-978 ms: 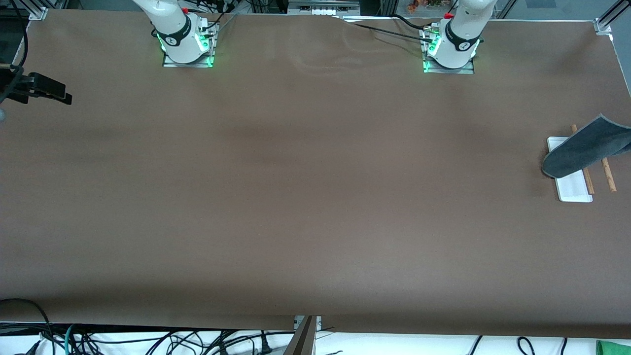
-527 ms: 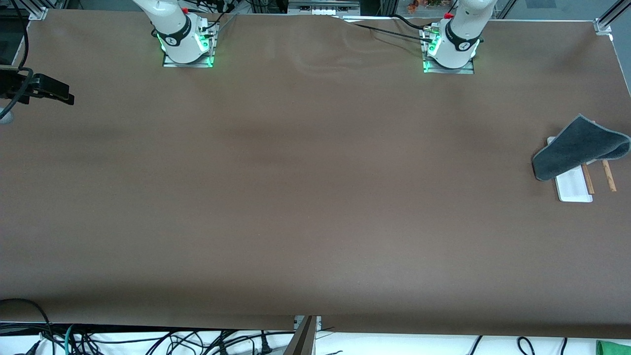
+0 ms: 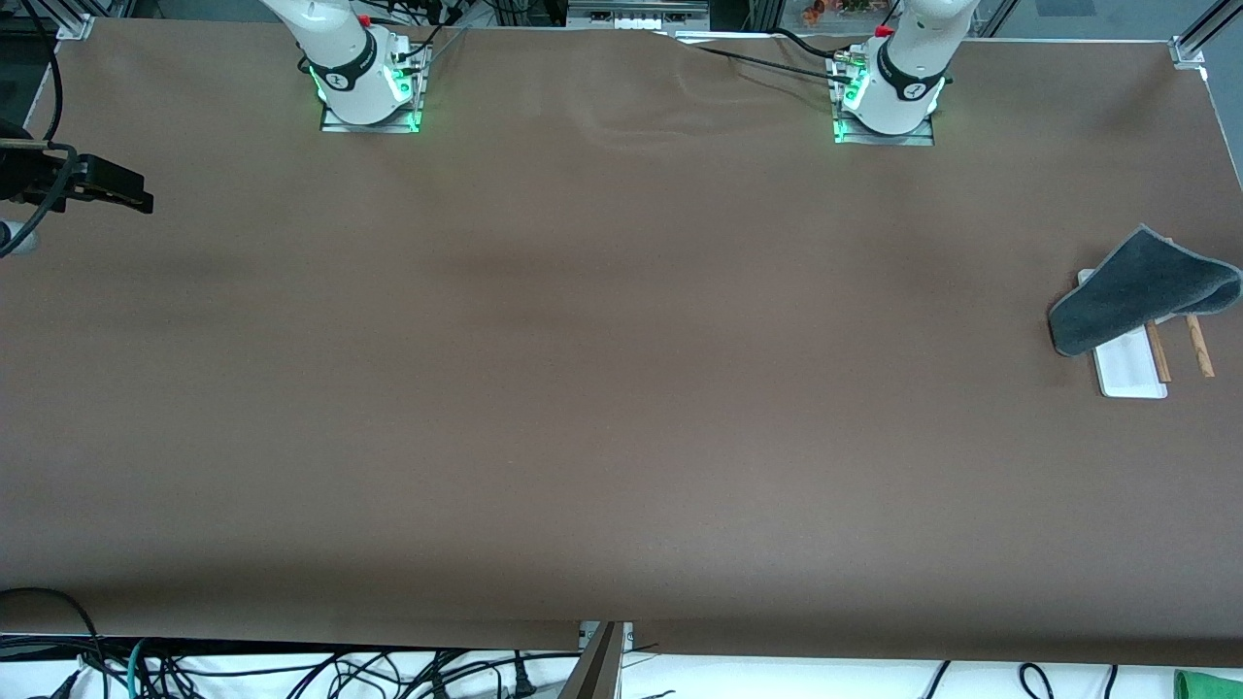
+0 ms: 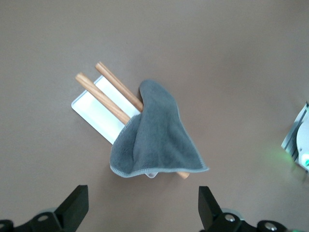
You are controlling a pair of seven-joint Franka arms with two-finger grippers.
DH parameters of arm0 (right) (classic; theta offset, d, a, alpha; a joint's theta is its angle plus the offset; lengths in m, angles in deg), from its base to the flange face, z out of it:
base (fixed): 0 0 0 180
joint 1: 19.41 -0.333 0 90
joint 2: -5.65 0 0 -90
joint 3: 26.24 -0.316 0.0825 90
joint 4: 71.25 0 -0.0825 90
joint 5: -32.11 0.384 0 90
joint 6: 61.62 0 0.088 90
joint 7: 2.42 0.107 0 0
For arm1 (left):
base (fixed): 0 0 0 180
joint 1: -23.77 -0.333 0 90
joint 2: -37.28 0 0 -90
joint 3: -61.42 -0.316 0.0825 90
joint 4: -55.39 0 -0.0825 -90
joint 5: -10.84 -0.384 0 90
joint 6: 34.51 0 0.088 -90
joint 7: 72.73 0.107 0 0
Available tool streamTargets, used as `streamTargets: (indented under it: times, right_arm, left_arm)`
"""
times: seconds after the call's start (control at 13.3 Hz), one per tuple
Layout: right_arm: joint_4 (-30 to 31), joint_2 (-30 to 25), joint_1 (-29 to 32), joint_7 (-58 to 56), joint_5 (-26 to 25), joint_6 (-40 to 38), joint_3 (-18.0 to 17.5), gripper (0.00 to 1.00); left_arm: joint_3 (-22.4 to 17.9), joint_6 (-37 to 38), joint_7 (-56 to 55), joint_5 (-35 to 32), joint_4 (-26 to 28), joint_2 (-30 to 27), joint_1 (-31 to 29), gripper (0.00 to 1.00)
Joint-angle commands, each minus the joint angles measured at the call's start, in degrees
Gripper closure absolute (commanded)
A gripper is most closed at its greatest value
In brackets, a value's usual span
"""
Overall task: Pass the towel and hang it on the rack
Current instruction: 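Open the left gripper to release the towel on the rack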
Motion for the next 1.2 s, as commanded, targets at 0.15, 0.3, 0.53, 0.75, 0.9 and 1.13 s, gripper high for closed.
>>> streamTargets:
  times: [0.15,0.3,0.53,0.75,0.9,1.13]
  right_arm:
    - [-0.7,0.4,-0.1,-0.8,-0.6,1.2,-0.2,0.00]
    - [-0.9,0.5,-0.2,-0.8,-0.7,1.3,-0.2,0.00]
    - [-1.4,0.7,-0.4,-0.8,-0.6,1.6,-0.2,0.00]
    - [-1.4,0.8,-0.6,-0.8,-0.6,1.6,-0.2,0.00]
    - [-1.4,0.8,-0.6,-0.8,-0.6,1.6,-0.2,0.00]
    - [-1.4,0.8,-0.6,-0.8,-0.6,1.6,-0.1,0.00]
  left_arm:
    - [0.0,1.2,-21.2,-3.0,-0.1,-2.6,12.0,0.00]
    - [0.1,1.2,-33.5,-3.1,0.0,-2.7,18.1,0.00]
    - [0.1,1.1,-48.0,-3.4,0.3,-2.7,26.8,0.00]
    - [0.1,1.0,-61.5,-5.0,0.6,-2.8,33.7,0.00]
    - [0.2,1.2,-69.9,-5.1,1.1,-3.8,37.9,0.00]
    - [-1.2,1.1,-76.3,-5.0,2.7,-6.6,45.2,0.00]
